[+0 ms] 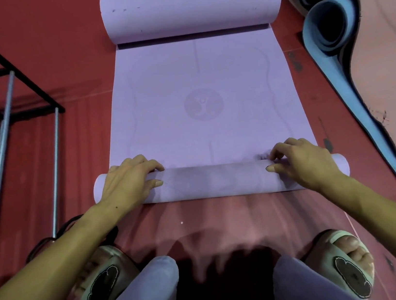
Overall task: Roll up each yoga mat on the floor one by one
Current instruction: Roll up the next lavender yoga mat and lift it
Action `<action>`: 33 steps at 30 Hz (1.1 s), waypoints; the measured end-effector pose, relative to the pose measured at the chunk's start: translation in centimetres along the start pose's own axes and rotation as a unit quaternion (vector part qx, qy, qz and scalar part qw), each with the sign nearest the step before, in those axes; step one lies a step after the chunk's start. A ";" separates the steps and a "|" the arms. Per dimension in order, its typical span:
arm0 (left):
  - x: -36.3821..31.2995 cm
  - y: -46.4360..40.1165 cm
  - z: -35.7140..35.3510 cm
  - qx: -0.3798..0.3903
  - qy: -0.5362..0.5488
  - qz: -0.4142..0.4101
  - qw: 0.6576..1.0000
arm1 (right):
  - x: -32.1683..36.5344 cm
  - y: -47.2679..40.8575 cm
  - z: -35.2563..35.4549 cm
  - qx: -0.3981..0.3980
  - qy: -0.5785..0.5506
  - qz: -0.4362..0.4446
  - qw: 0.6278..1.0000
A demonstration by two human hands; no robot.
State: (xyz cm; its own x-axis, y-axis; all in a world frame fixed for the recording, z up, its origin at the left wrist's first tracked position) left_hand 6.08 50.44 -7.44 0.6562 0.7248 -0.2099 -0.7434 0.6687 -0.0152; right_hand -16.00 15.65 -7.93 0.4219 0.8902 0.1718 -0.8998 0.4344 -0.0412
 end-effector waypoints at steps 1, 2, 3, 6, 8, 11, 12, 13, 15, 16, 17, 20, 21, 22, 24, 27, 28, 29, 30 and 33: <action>-0.1 -0.2 0.1 0.003 0.000 0.002 1.000 | 0.0 0.0 0.0 -0.006 0.002 -0.004 1.000; -0.2 -0.3 0.2 0.006 0.001 0.004 1.000 | 0.1 0.1 -0.2 -0.016 0.006 -0.005 1.000; -0.2 -0.5 0.3 0.007 0.002 0.007 1.000 | 0.2 0.3 -0.3 -0.033 0.015 -0.002 0.999; -0.3 -0.7 0.4 0.008 0.007 0.018 1.000 | 1.1 1.8 -1.2 -0.091 0.064 0.011 0.994; -0.4 -0.8 0.4 0.013 0.007 0.021 1.000 | 2.1 3.6 -1.7 -0.114 0.072 0.018 0.991; -0.3 -0.9 0.5 0.017 0.010 0.024 1.000 | 2.7 5.2 -2.1 -0.114 0.056 0.033 0.991; -0.1 -1.0 0.5 0.018 0.011 0.025 0.999 | 2.7 5.2 -2.1 -0.110 0.058 0.038 0.992; 0.0 -1.1 0.5 0.019 0.013 0.025 0.999 | 2.5 5.1 -2.0 -0.107 0.057 0.039 0.992; 0.0 -1.1 0.6 0.015 0.020 0.025 0.999 | 2.4 4.6 -1.7 -0.104 0.052 0.030 0.993; 0.1 -1.2 0.7 0.010 0.024 0.024 0.999 | 2.4 4.3 -1.6 -0.102 0.050 0.031 0.993; 0.1 -1.1 0.7 0.006 0.026 0.023 0.999 | 2.4 4.0 -1.4 -0.100 0.046 0.034 0.993; 0.0 -0.8 0.6 0.007 0.028 0.018 0.999 | 2.1 3.3 -1.2 -0.096 0.017 0.031 0.995; -0.1 -0.7 0.6 0.006 0.025 0.016 1.000 | 2.0 3.1 -1.3 -0.091 0.011 0.025 0.995; -0.2 -0.7 0.5 0.005 0.019 0.015 1.000 | 1.8 2.9 -1.4 -0.084 0.007 0.018 0.996; -0.6 -0.7 0.8 0.007 0.001 0.016 1.000 | 1.9 2.8 -1.5 -0.078 0.009 -0.002 0.997; -1.3 -0.7 1.0 0.018 -0.034 0.002 0.999 | 2.0 3.1 -1.3 -0.097 0.034 -0.015 0.995; -1.4 -0.6 1.0 0.014 -0.047 -0.007 0.999 | 2.1 3.1 -1.2 -0.101 0.039 -0.011 0.994; -1.5 -0.4 0.9 0.010 -0.061 -0.016 0.998 | 2.1 3.1 -1.1 -0.104 0.041 -0.006 0.994; -1.5 -0.1 0.7 0.002 -0.070 -0.024 0.997 | 2.1 3.1 -0.9 -0.103 0.040 -0.004 0.994; -1.0 0.5 0.2 -0.022 -0.076 -0.034 0.996 | 2.4 2.9 -0.7 -0.101 0.040 0.002 0.994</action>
State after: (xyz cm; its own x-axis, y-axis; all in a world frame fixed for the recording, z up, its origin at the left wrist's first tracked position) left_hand 5.07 50.07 -7.08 0.7144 0.6975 -0.0564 -0.6997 0.7112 -0.0677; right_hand -17.49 19.12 -8.33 0.4330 0.8965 0.0937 -0.8642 0.4424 -0.2395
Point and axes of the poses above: each hand's wrist, its own y-axis away from the middle knuckle, its own z-axis out of the back of the hand, x = y × z, the point moved 2 cm from there along -y, towards the middle knuckle, and after that the axes turned 15 degrees about -x, right-handed, at the moved point
